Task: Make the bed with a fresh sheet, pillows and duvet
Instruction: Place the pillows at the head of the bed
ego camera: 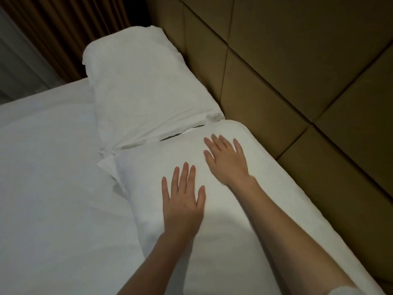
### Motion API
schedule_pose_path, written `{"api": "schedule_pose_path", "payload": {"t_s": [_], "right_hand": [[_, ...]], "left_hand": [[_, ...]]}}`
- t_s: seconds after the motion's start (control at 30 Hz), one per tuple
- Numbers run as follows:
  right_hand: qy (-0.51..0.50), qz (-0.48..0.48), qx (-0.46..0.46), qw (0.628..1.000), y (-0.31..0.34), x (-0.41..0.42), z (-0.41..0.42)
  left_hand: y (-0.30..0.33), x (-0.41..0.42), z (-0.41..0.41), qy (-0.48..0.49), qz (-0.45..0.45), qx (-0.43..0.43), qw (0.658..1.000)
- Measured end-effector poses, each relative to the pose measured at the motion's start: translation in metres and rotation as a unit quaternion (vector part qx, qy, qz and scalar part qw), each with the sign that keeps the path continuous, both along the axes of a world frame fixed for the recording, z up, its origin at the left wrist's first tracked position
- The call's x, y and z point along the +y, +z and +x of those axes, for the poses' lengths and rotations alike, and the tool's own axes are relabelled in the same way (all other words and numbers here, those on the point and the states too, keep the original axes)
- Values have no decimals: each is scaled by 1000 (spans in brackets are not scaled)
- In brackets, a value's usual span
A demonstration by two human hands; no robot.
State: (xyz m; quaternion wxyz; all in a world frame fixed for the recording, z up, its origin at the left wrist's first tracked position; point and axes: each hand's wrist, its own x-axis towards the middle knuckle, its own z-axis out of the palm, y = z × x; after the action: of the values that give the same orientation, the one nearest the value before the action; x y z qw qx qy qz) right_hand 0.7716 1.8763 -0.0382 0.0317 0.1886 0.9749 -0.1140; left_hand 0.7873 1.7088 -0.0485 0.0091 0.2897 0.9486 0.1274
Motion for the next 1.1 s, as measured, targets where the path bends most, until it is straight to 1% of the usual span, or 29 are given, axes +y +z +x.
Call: {"api": "schedule_pose_path", "payload": {"t_s": [0.1, 0.2, 0.37, 0.47, 0.63, 0.87, 1.0, 1.1], "right_hand": [[-53, 4, -26, 998, -4, -5, 48], [-38, 9, -57, 998, 5, -3, 64], [-29, -9, -80, 996, 18, -5, 61], [-13, -23, -75, 997, 27, 0, 44], [52, -43, -81, 994, 31, 11, 2], [50, -38, -98, 993, 1, 22, -78], [53, -10, -144, 988, -15, 33, -121], [64, 1, -205, 977, -25, 42, -146]], "left_hand": [[6, -14, 29, -9, -27, -35, 999], [11, -25, 47, -6, -45, -73, 996], [21, -38, 38, -18, -20, -95, 995], [26, -41, 8, -1, -13, -97, 995], [24, -35, -54, 11, -41, -127, 991], [12, -18, -136, 14, -61, -177, 982], [-2, -20, -187, 75, -58, -243, 965], [-21, -28, -220, 141, -104, -294, 940]]}}
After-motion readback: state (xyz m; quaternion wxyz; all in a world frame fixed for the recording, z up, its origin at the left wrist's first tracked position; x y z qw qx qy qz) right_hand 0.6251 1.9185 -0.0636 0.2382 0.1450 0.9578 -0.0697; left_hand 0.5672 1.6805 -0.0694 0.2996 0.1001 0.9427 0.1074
